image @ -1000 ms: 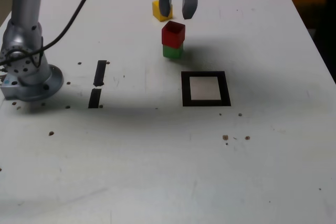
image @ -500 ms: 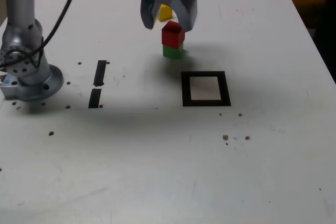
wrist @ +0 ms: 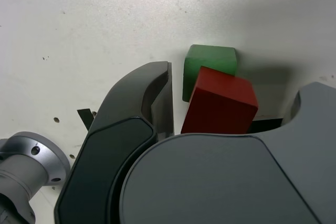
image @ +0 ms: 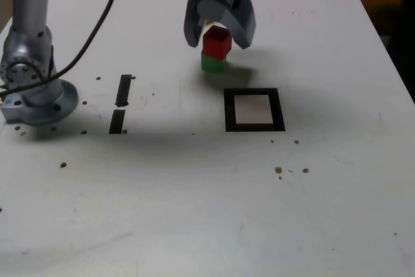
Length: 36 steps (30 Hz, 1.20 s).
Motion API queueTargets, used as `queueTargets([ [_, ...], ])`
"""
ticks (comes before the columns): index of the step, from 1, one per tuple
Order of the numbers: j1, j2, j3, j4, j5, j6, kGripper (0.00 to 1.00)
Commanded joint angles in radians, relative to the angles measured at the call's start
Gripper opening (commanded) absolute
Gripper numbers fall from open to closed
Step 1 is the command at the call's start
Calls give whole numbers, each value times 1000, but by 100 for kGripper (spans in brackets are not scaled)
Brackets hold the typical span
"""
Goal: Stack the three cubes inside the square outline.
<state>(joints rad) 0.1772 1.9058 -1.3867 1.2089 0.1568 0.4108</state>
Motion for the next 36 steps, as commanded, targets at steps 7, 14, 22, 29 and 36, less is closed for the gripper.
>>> queueTargets([
  [7,7,9,16,-8,-1,18,48],
  [14,7,18,17,-19,-19,35,37],
  [22,-31,-110,-53,56,-21,-59,18],
  [29,-210,-113,-92,119,-107,-459,18],
  [36,-311,5,-140,92,-116,-609,18],
])
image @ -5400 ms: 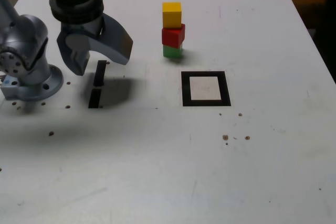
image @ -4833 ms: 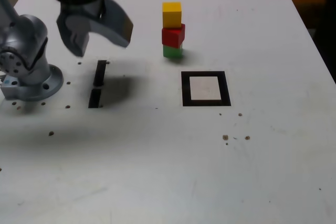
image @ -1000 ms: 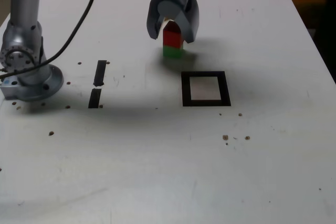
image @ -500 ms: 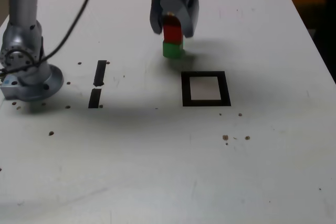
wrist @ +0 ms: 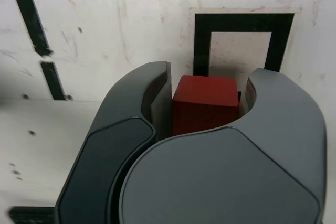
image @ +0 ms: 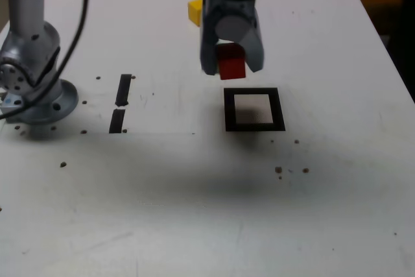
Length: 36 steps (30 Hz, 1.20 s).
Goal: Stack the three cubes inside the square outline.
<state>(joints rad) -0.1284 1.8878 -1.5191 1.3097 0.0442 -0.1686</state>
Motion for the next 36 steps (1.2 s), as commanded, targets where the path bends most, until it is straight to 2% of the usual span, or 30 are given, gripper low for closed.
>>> queueTargets([
  [1,-7,37,-9,-15,-4,-35,18],
  [8,-8,97,-1,-61,24,-57,18],
  [17,-8,155,-2,-92,1,-37,18],
  [28,-7,190,-2,-123,-1,-22,19],
  [32,-7,190,-5,-127,0,-17,28],
  [36,-7,190,-8,-118,-13,-6,57],
])
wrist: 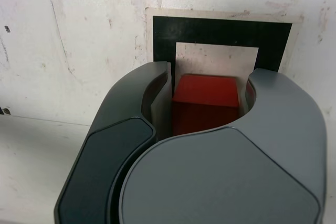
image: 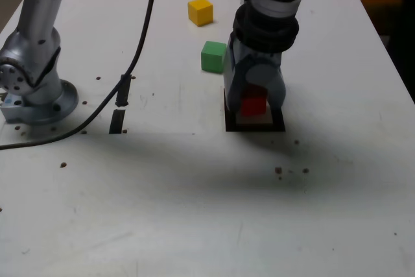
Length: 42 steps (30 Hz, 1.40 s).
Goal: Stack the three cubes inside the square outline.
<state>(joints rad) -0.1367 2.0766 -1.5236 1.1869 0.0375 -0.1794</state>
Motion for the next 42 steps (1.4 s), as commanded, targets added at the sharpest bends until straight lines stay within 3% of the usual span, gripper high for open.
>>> queueTargets([
  [1,1,3,-4,7,-11,9,65],
  [3,1,5,-3,10,-18,16,78],
  [6,1,0,-3,19,-16,24,90],
  [12,2,-64,-2,63,11,24,95],
  [15,20,-158,12,117,43,25,95],
  [21,198,-445,140,196,124,96,95],
  [26,424,-523,216,183,170,226,95],
  [30,575,-498,211,141,174,310,95],
  [34,695,-362,89,118,168,359,95],
  [42,770,-146,-87,139,161,380,95],
])
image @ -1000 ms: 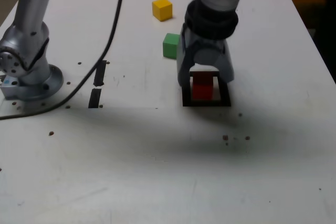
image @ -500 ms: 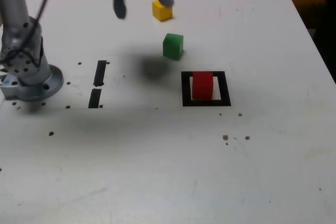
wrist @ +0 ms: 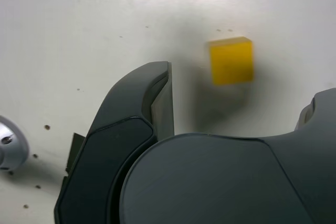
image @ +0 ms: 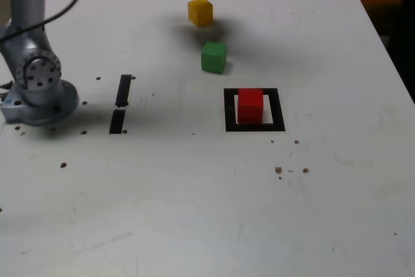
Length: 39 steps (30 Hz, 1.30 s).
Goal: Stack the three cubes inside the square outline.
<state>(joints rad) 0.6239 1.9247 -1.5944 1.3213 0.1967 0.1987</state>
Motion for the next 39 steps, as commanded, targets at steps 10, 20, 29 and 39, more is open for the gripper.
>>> queueTargets([
  [10,37,138,-55,42,-48,15,94],
  [20,57,201,-32,-17,-76,22,89],
  [29,94,213,-15,-80,-78,28,80],
  [39,119,191,-6,-156,-70,22,48],
])
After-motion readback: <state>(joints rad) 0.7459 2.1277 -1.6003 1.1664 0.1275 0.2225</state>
